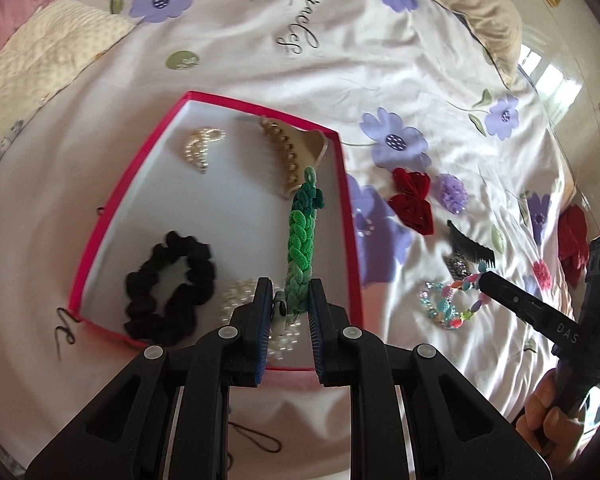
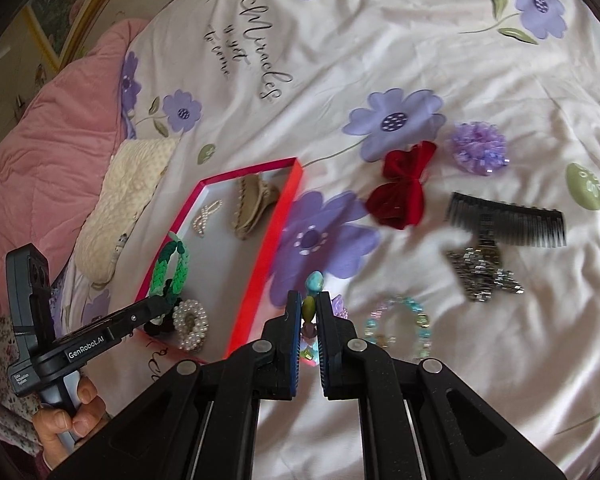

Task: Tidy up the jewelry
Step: 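Carry the green band and beaded bracelet into the box and release both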

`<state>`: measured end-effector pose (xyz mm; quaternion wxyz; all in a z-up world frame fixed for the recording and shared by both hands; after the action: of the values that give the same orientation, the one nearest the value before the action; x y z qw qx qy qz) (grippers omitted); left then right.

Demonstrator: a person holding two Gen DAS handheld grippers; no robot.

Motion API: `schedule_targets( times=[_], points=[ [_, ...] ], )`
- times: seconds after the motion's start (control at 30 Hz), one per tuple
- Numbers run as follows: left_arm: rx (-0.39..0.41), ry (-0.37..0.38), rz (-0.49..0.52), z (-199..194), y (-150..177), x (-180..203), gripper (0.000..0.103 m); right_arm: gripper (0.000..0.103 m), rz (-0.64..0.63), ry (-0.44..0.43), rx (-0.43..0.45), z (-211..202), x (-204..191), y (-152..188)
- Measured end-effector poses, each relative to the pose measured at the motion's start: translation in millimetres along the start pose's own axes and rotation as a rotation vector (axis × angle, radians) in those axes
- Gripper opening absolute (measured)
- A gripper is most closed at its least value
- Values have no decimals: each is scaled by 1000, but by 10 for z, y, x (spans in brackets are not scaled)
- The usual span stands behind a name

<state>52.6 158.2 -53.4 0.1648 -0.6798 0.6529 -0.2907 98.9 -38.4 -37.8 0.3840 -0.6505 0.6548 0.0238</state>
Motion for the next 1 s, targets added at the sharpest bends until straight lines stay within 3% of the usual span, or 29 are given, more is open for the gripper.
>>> schedule_targets(
  times=[0.33,0.67,1.0],
  points=[
    [4,-41,-40,-50,-6,-320,16,7,-46,-67,-66,358,-480,58],
    [-34,-100,-43,186,-203,-741,16,7,-113,-100,-110,872,-1061,2],
    [-81,-128,-35,546,-391,-995,16,7,-109,-76,-176,1433,-1173,5]
  ],
)
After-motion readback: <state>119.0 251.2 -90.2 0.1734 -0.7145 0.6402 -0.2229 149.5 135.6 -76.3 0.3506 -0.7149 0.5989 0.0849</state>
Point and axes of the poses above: each gripper's, at about its wrist camera, not at the fingertips, and z roughly the way its jaws point, x to its right, y to its underside, the point moved 8 cm from there along z, roughly the way its jaws point, and after that the axes turned 14 degrees about z, right-handed, at the moved point
